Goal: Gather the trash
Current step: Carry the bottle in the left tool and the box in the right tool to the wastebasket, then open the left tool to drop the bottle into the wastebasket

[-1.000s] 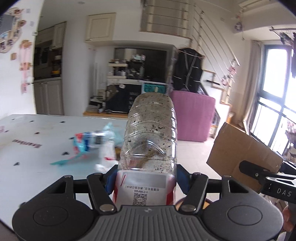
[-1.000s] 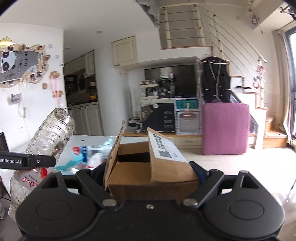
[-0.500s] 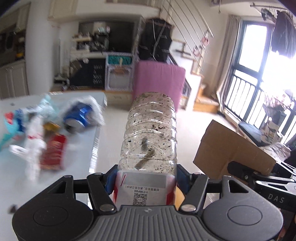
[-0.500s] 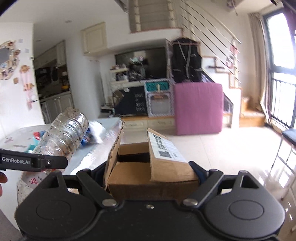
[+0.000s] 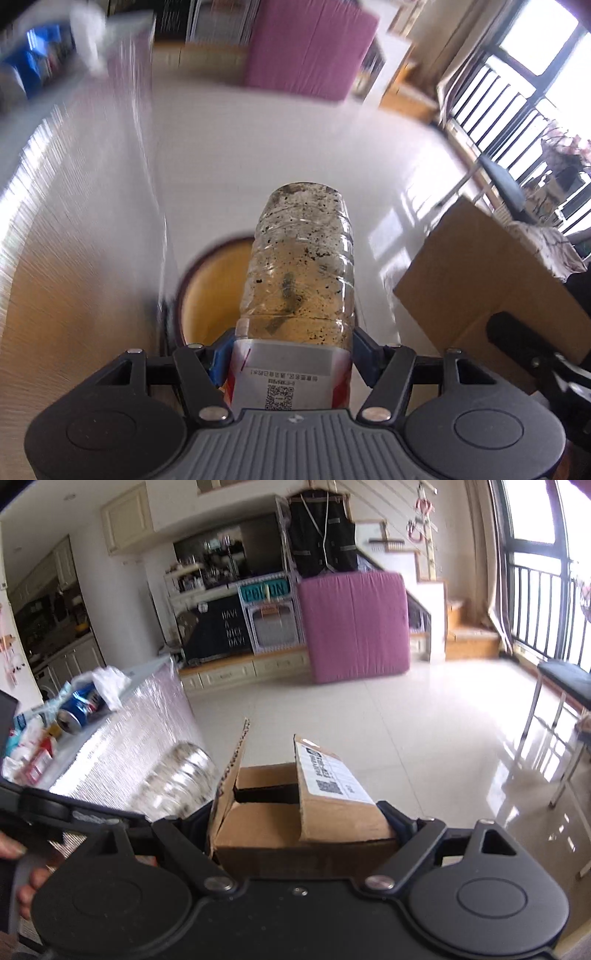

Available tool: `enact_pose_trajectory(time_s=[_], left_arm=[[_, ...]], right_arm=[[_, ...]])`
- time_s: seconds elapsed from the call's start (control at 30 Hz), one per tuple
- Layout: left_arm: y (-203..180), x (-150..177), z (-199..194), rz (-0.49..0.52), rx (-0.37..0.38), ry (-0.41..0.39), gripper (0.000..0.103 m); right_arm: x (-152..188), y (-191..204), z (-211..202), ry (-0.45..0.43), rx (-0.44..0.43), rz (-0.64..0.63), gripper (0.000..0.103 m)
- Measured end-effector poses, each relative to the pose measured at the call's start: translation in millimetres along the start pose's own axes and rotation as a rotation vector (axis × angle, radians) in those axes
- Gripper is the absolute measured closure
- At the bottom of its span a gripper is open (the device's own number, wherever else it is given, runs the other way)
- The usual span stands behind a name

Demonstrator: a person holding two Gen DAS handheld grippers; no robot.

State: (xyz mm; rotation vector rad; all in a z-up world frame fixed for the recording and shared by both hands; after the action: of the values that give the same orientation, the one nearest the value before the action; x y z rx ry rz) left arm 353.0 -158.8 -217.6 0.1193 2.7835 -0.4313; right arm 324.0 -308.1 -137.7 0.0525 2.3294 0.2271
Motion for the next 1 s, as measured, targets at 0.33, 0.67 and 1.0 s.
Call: enact_pose_trajectory(time_s=[0.33,0.67,1.0], left_arm=[[30.6,1.4,94.9,-0.148,-0.020,0.181,0.038],[60.3,-9.4,127.8,-0.278,0.027,0.276,0.037],[82.4,1.9,128.5,-0.264,-0.047,0.268,0.036]], right_arm=[[28.1,-1.6,71.7,0.169,-0.011,-0.035,0.014],[43.2,0.0,114.4,0.277,-0.007,-0.156,0.014],[44.7,19.5,158.3,0.336,-0.014,-0.324,0.014]])
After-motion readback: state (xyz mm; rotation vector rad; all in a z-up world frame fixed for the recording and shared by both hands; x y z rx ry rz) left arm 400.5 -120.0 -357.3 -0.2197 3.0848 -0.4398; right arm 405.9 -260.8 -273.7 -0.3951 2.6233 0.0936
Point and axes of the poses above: each gripper's, at about its wrist camera, not at the fingertips, and z roughly the way its jaws point, y to its left, x to its underside, the point moved 9 cm from there along z, roughly the way its jaws point, and after that the axes turned 6 degrees about y, right-handed, at the moved point
